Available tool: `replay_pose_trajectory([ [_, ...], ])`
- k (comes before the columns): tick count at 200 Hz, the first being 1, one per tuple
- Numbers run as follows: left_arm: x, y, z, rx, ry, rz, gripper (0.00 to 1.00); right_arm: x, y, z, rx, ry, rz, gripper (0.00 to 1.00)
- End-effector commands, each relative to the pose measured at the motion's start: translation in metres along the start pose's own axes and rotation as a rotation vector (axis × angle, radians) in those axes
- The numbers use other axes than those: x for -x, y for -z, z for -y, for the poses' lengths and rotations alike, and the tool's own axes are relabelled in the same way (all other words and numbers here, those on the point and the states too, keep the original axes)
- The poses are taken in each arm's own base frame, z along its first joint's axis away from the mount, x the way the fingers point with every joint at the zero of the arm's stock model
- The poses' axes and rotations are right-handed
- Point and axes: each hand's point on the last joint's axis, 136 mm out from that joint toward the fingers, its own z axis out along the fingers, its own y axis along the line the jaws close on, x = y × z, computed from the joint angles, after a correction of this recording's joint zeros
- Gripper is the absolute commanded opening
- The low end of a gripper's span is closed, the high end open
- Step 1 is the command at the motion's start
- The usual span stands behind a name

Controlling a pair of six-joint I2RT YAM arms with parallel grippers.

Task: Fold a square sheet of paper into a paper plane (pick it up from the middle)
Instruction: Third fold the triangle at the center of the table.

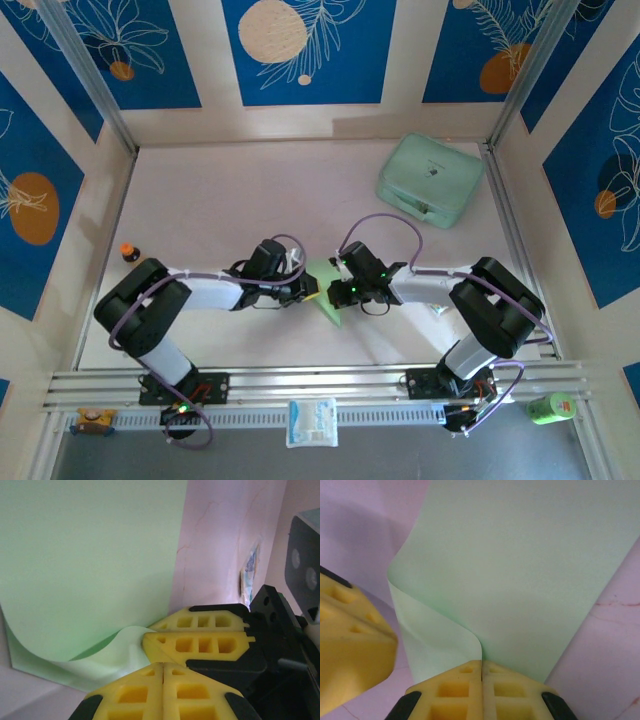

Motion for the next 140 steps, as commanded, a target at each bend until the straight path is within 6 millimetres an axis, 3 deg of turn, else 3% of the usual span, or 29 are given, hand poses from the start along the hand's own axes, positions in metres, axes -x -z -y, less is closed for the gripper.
replay_pose_trajectory([
  [1,0.001,-0.003,0.002,-0.020,-0.004,0.008,0.00,-0.007,-0.004,0.007,-0.023,-0.023,-0.039,0.04],
  [140,-0.009,-0.017,-0.040,0.098,0.005,-0.047,0.00,-0.006,-0.001,0.006,-0.020,-0.018,-0.034,0.04],
])
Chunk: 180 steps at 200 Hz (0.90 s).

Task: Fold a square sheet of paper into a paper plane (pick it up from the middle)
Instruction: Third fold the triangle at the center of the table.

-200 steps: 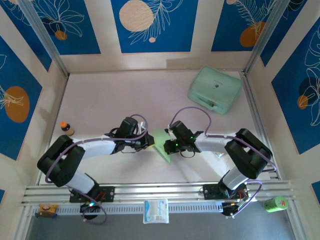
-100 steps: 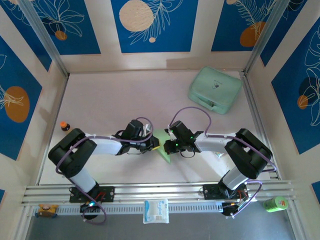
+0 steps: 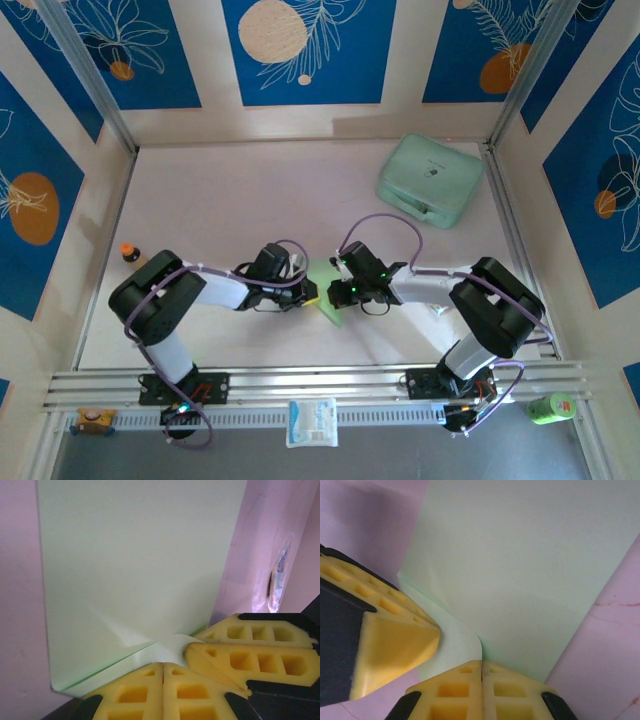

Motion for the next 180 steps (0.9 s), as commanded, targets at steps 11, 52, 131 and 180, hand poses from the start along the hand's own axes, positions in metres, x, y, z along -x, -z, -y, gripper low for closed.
replay_pose_trajectory([
  [11,-0.005,-0.004,-0.015,0.046,-0.011,-0.017,0.00,-0.006,0.000,0.005,-0.017,-0.017,-0.032,0.05],
  [52,-0.007,-0.006,-0.019,0.054,-0.006,-0.024,0.00,0.008,0.014,-0.009,0.034,-0.024,0.001,0.17],
  [131,-0.007,-0.007,-0.022,0.061,-0.006,-0.024,0.00,0.012,0.060,-0.042,0.307,-0.094,-0.005,0.25],
  [180,-0.007,-0.007,-0.022,0.062,-0.005,-0.022,0.00,-0.023,0.036,-0.064,0.303,-0.055,-0.163,0.06],
])
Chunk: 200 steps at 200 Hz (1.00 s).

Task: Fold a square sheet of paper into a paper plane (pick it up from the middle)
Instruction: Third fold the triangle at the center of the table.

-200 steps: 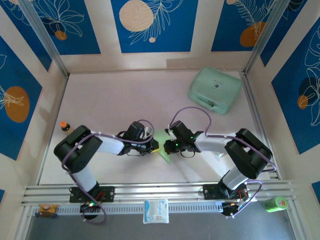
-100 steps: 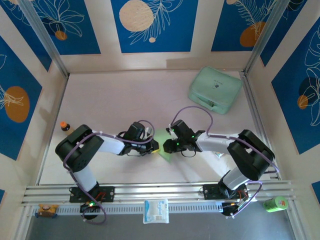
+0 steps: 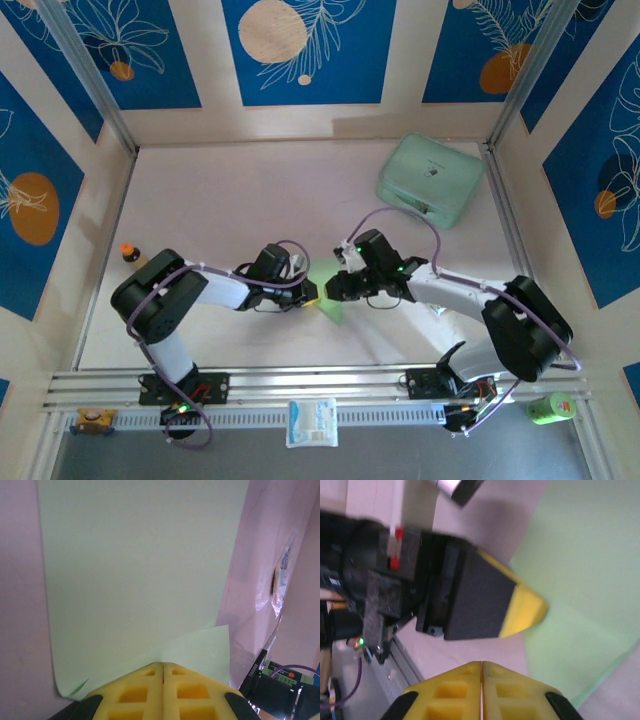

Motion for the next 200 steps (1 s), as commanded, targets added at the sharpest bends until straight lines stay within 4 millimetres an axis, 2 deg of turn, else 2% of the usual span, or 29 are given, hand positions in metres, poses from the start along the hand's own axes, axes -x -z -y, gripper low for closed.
replay_pose_trajectory([
  [1,-0.006,-0.004,-0.020,0.061,0.016,-0.016,0.00,-0.023,-0.014,-0.007,0.004,-0.003,-0.110,0.06],
  [22,-0.006,-0.005,-0.019,0.059,0.016,-0.016,0.00,-0.028,-0.026,-0.008,-0.026,0.003,-0.139,0.05],
  [51,-0.006,-0.005,-0.019,0.060,0.014,-0.017,0.00,-0.028,-0.035,0.008,-0.128,-0.006,-0.141,0.05],
  [84,-0.006,-0.005,-0.020,0.061,0.015,-0.019,0.00,-0.032,-0.040,0.017,-0.160,-0.021,-0.169,0.05],
  [134,-0.007,-0.005,-0.020,0.066,0.013,-0.022,0.00,-0.042,-0.038,0.034,-0.226,-0.043,-0.187,0.05],
  [200,-0.008,-0.006,-0.023,0.076,0.015,-0.028,0.00,-0.050,-0.034,0.039,-0.210,-0.075,-0.195,0.05],
])
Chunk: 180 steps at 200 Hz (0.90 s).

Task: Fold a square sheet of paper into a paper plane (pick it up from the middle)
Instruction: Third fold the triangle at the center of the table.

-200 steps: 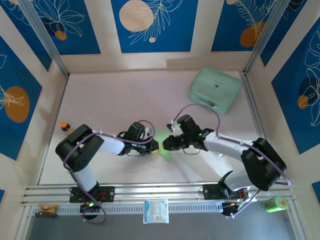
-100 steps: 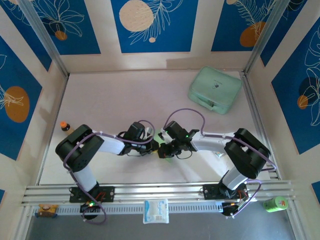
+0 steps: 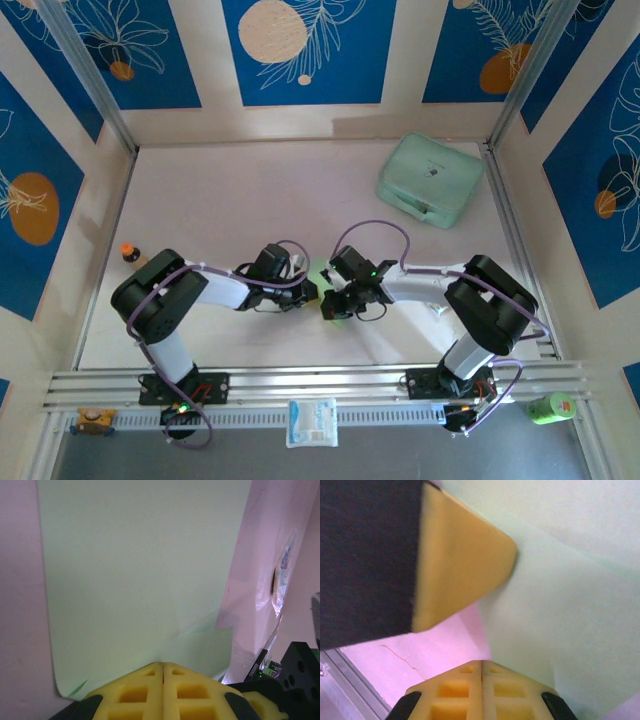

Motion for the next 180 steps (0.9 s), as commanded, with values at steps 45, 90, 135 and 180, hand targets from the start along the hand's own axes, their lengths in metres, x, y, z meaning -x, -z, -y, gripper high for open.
replay_pose_trajectory([
  [45,-0.008,-0.005,-0.025,0.082,0.020,-0.027,0.00,-0.021,0.000,0.012,0.002,-0.070,-0.037,0.06],
  [90,-0.009,-0.005,-0.029,0.095,0.025,-0.025,0.00,-0.029,0.002,0.017,0.012,-0.090,-0.038,0.06],
  [135,-0.010,-0.005,-0.032,0.106,0.031,-0.028,0.00,-0.038,0.005,0.021,0.026,-0.125,-0.031,0.07],
  [180,-0.010,-0.005,-0.033,0.107,0.030,-0.028,0.00,-0.053,0.007,0.031,0.021,-0.175,-0.031,0.08],
])
